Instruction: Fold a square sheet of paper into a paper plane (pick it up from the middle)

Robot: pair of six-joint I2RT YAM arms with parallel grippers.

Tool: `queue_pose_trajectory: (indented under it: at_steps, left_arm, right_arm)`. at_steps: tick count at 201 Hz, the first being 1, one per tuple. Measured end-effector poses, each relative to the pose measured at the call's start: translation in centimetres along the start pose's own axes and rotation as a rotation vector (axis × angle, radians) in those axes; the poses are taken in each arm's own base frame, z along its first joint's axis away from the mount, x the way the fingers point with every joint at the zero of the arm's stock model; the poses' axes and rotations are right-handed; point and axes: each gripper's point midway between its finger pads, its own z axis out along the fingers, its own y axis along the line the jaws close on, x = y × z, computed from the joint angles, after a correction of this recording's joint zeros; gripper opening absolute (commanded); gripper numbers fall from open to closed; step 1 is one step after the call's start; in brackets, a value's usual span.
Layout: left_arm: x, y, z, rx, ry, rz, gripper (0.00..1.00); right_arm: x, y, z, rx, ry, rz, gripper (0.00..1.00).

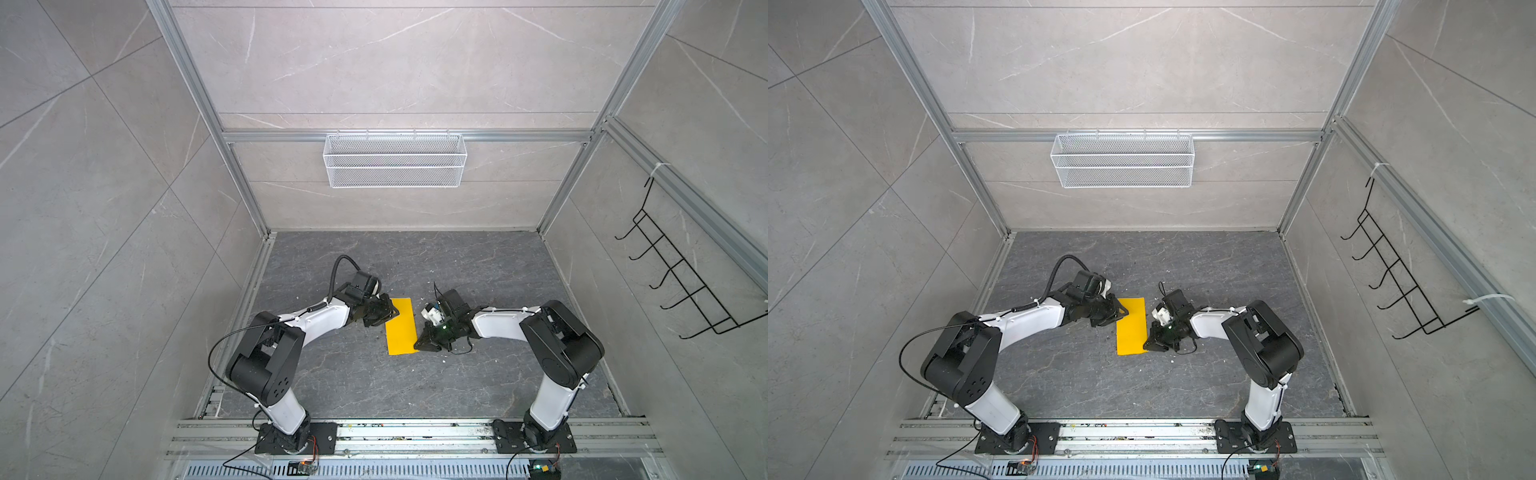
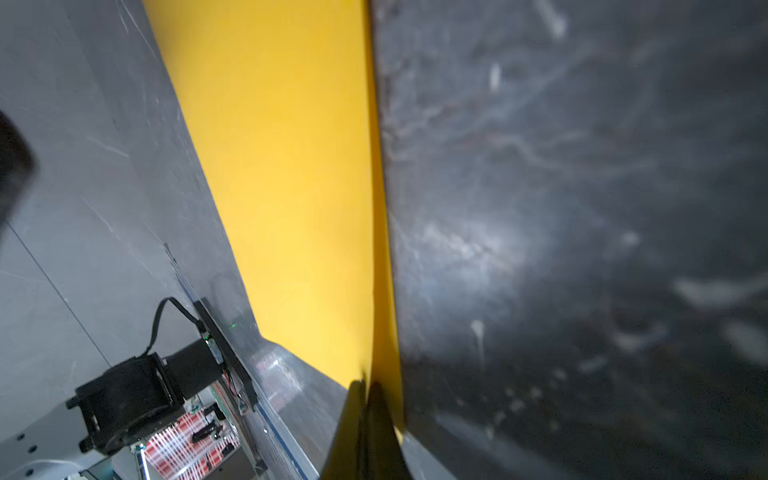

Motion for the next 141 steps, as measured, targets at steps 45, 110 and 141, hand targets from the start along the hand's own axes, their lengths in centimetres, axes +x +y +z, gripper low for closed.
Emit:
queue_pose_trajectory:
  at_steps: [45, 110, 141]
  left_arm:
    - [0.9, 2.5, 2.3, -0.067, 0.065, -0.002, 0.22]
    - [1.8, 4.3, 3.6, -0.108, 0.105, -0.026, 0.19]
    - [1.8, 4.4, 3.7, -0.108, 0.106, -0.027, 0.17]
  right_arm:
    - [0.7, -1.2, -1.2, 0.034, 0.028, 0.008, 0.01]
    - [0.3, -0.8, -1.5, 0.030, 0.020, 0.005, 0.03]
    - [-0.4, -0.1, -1.7, 0.018, 0.005, -0.001, 0.04]
